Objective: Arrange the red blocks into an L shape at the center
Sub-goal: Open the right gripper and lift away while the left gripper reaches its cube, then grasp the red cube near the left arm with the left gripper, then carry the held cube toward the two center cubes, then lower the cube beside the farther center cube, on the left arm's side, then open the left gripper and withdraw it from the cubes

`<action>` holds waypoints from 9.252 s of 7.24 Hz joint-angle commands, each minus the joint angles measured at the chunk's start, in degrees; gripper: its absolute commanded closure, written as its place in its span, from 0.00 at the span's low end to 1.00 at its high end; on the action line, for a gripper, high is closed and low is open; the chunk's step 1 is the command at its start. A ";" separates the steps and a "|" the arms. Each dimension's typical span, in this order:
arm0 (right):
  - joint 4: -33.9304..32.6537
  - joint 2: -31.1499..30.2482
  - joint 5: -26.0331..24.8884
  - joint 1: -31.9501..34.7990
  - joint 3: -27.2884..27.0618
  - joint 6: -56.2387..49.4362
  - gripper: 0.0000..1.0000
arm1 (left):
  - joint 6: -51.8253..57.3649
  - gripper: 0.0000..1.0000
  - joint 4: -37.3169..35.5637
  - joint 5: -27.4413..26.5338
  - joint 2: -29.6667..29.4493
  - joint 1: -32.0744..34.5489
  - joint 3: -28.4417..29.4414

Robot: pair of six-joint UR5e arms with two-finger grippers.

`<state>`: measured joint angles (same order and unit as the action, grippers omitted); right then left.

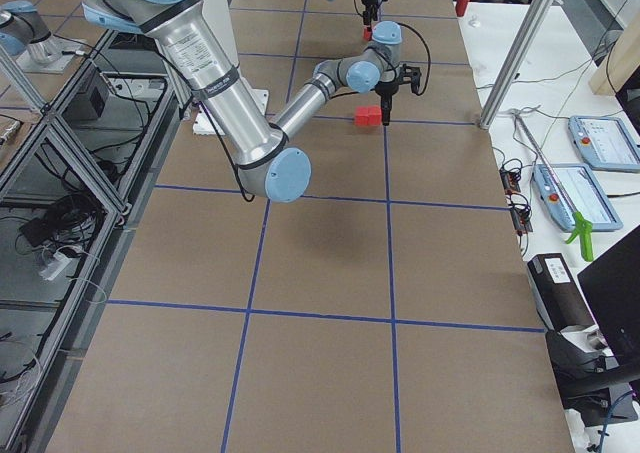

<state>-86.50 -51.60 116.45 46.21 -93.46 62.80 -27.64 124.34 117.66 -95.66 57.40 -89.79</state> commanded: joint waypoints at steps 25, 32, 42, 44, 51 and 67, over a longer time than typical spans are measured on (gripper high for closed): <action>-1.75 -26.51 7.48 10.63 -13.68 -38.07 0.01 | -92.80 1.00 -41.02 -7.44 -34.75 -17.56 -1.09; -1.57 -27.15 8.18 11.80 -13.68 -39.43 0.01 | -106.55 1.00 -39.54 -7.18 -53.67 -19.25 23.87; -1.66 -27.41 8.18 12.67 -13.94 -38.90 0.01 | -109.91 1.00 -32.94 -7.09 -56.83 -21.44 31.52; -1.66 -27.41 8.09 12.67 -13.85 -38.90 0.01 | -109.91 1.00 -32.94 -7.00 -57.10 -21.62 31.52; -1.92 -27.06 8.01 12.85 -13.85 -38.90 0.01 | -108.76 0.02 -32.85 -7.00 -56.92 -21.62 31.44; -1.31 -28.81 7.30 24.25 -8.93 -39.60 0.01 | -1.42 0.01 -39.30 1.96 -8.60 14.27 -12.61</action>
<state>-87.79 -79.05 123.24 67.64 -102.85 23.24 -37.97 82.05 117.62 -107.10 65.44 -103.37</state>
